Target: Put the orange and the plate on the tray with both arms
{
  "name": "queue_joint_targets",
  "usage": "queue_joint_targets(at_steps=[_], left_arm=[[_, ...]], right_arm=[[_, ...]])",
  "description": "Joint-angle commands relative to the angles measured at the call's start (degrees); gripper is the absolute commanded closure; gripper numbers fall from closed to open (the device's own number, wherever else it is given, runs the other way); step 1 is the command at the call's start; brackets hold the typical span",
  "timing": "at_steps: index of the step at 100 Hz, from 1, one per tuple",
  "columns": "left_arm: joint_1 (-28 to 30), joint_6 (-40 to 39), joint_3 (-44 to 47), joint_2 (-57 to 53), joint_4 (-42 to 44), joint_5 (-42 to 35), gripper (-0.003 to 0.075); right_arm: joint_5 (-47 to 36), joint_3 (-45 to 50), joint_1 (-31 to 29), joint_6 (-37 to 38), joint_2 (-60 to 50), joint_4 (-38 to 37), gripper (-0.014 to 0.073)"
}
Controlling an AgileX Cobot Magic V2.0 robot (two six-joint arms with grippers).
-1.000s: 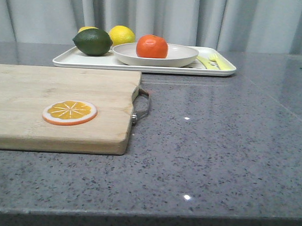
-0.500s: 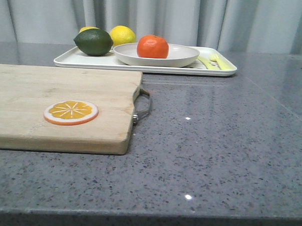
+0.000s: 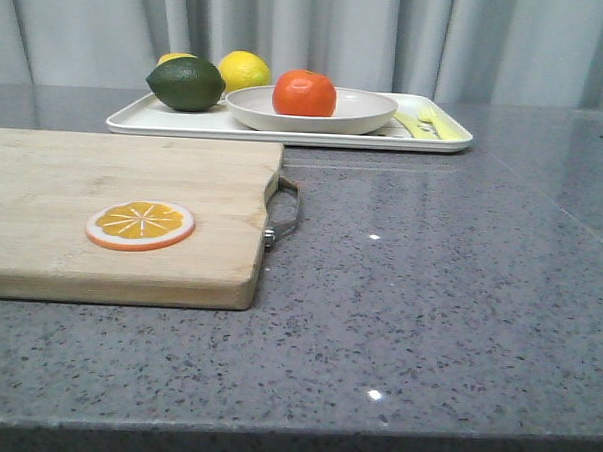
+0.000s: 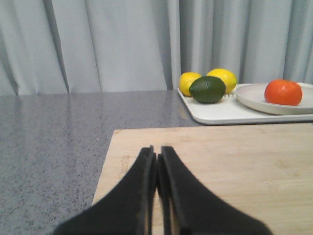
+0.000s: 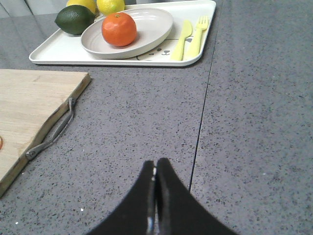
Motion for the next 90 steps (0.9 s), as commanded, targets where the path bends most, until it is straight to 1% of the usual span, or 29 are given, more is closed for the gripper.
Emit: queue_joint_targets(at_steps=[1,10,16,23,32,90], left_arm=[[0.6,-0.6,0.1,-0.8,0.3,-2.8,0.0739],[0.6,-2.5,2.9,-2.2,0.3,-3.7,0.0739],[0.8,-3.1,2.7,-2.2,1.0,1.4,0.0739],[1.0,-3.2,2.8,-2.2,1.7,2.6,0.0739],[1.0,-3.2,2.8,-2.2,2.9,2.9,0.0739],[1.0,-3.2,2.8,-2.1,3.0,2.6,0.0739]], right_arm=[[-4.5,-1.4,-0.1,-0.7,0.2,0.1,0.0662],[-4.5,-1.4,-0.1,-0.7,0.2,0.1,0.0662],[-4.4,-1.4,-0.1,-0.7,0.2,0.1,0.0662],[-4.4,-1.4,-0.1,-0.7,0.2,0.1,0.0662],[-4.4,-1.4,-0.1,-0.7,0.2,0.1,0.0662],[-4.4,-1.4,-0.1,-0.7,0.2,0.1,0.0662]])
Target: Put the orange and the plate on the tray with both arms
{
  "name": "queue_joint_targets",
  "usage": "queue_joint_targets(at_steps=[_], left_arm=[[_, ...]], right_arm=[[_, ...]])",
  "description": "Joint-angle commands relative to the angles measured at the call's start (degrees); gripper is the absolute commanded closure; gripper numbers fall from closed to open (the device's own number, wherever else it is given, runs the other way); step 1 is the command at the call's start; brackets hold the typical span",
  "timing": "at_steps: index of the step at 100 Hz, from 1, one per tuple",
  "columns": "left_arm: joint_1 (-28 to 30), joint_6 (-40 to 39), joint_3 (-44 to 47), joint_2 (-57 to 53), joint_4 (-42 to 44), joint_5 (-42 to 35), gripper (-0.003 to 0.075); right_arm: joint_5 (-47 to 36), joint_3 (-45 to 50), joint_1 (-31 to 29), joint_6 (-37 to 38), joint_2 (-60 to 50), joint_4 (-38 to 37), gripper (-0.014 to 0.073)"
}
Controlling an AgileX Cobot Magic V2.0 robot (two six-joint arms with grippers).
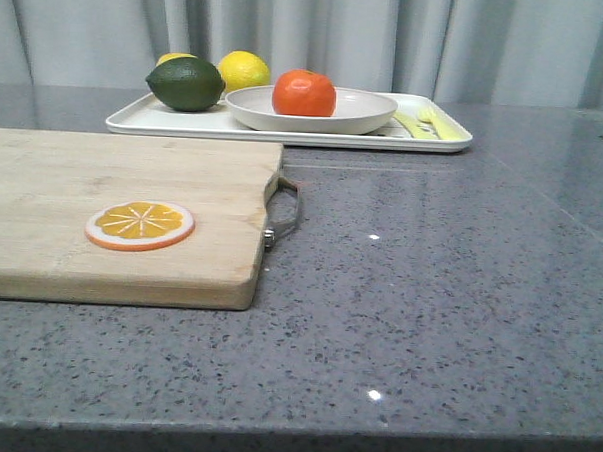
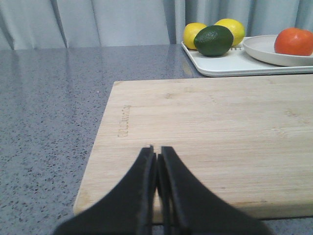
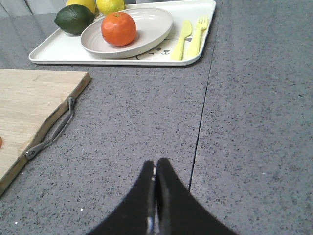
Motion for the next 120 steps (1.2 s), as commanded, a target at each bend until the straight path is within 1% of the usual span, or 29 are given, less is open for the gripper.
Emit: queue_joint_targets(at_steps=[1,71,83,93,101,106,120], left_arm=[[0.1,-0.6,1.3,-1.8,0.1,-4.3,0.0739],[0.1,-0.6,1.3,-1.8,0.1,-4.3,0.0739],[0.1,-0.6,1.3,-1.8,0.1,-4.3,0.0739],[0.1,-0.6,1.3,-1.8,0.1,-4.3,0.0739],[0.1,-0.6,1.3,-1.8,0.1,-4.3,0.0739],[0.1,-0.6,1.3,-1.8,0.1,-4.3,0.0739],[0.1,-0.6,1.3,-1.8,0.1,-4.3,0.0739]], right_arm=[[-4.4,-1.5,-0.1,-0.7,0.2,0.1,0.0662],[-4.5,-1.4,-0.1,-0.7,0.2,0.1,0.0662],[-5.6,-0.8,-0.2,-0.7,0.2,-0.7,0.0662],[-9.1,0.7,-0.4,-0.7,-0.1,-3.7,0.0662],[-12.4,2.3,-0.4,0.1,-0.5,-8.1,0.0662],[-14.6,3.4,-0.5,1.7,-0.9,-11.0,0.0662],[-20.4,7.1,-2.4,8.9,-3.2,-18.6,0.0662]])
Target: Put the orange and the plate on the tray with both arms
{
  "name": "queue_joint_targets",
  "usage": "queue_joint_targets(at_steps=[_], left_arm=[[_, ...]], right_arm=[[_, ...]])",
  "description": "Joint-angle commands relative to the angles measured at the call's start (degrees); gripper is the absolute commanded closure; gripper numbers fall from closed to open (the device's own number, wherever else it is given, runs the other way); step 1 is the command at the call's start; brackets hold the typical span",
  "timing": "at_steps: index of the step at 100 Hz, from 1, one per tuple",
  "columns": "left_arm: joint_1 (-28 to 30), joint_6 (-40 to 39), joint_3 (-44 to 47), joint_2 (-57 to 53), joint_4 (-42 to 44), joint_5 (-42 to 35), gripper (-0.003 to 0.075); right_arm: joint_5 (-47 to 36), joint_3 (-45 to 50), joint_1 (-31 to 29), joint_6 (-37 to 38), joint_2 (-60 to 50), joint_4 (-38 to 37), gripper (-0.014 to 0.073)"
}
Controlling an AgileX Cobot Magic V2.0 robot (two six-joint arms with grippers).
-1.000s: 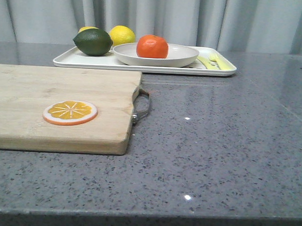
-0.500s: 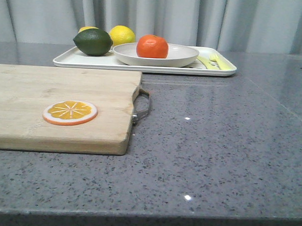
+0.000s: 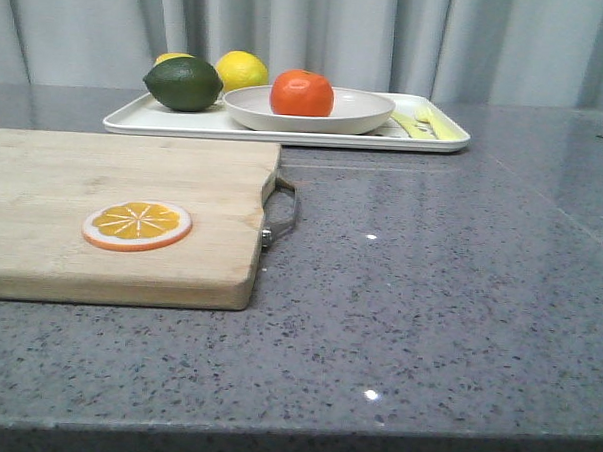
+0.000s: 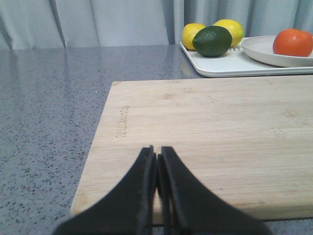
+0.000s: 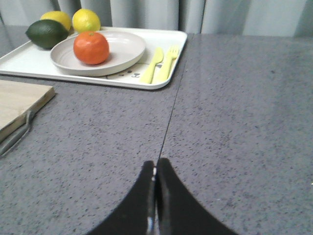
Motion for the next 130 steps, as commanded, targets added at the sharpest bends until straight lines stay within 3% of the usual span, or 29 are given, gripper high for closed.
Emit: queue_joint_targets(at_steps=[1,11,50,69,130], left_arm=[[0.1,-0.4,1.3,-1.8,0.1,-4.3,0.0739],[0.1,-0.4,1.3,-1.8,0.1,-4.3,0.0739],[0.1,-0.4,1.3,-1.8,0.1,-4.3,0.0739],[0.1,-0.4,1.3,-1.8,0.1,-4.3,0.0739],[0.1,-0.4,1.3,-1.8,0.1,-4.3,0.0739]], right_arm=[[-8.3,0.5,-1.6,4.6,-1.3,-5.6,0.0662],[-10.2,3.5,-4.0,7.6,-3.8,-8.7,0.0662],[-11.5,14.6,-13.1,7.7,-17.2,-8.8,0.0662],[-11.8,19.1,-13.4,7.7,-23.0,-8.8,0.0662],[-11.1,19.0,-13.5,7.7,-22.9,-8.8,0.0662]])
